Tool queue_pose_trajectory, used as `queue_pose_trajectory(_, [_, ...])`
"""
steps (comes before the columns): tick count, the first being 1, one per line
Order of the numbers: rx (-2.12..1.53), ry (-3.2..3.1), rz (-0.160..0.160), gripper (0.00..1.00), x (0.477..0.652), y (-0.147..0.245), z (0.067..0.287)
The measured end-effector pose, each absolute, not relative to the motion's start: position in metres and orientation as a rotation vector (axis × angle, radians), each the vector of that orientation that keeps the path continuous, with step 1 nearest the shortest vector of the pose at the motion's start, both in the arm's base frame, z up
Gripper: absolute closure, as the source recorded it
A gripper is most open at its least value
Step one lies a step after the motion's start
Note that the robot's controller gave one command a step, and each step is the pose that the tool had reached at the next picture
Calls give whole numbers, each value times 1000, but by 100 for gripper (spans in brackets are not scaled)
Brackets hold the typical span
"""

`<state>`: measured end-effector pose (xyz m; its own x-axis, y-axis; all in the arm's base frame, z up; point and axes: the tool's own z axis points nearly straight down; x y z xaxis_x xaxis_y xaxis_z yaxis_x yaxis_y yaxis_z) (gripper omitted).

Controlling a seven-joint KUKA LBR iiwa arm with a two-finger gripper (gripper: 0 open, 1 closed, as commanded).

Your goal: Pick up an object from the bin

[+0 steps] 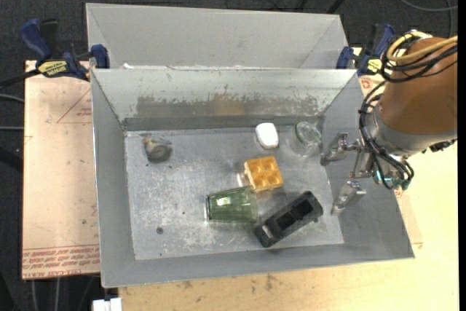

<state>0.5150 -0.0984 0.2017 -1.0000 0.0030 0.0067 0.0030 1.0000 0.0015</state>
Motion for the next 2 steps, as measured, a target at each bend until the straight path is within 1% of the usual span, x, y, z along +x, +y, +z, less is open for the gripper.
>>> queue_pose_trajectory(1, [-1,-3142,-1,0,517,-98,206])
queue_pose_trajectory(2, [-2,-3149,1,0,512,-78,152])
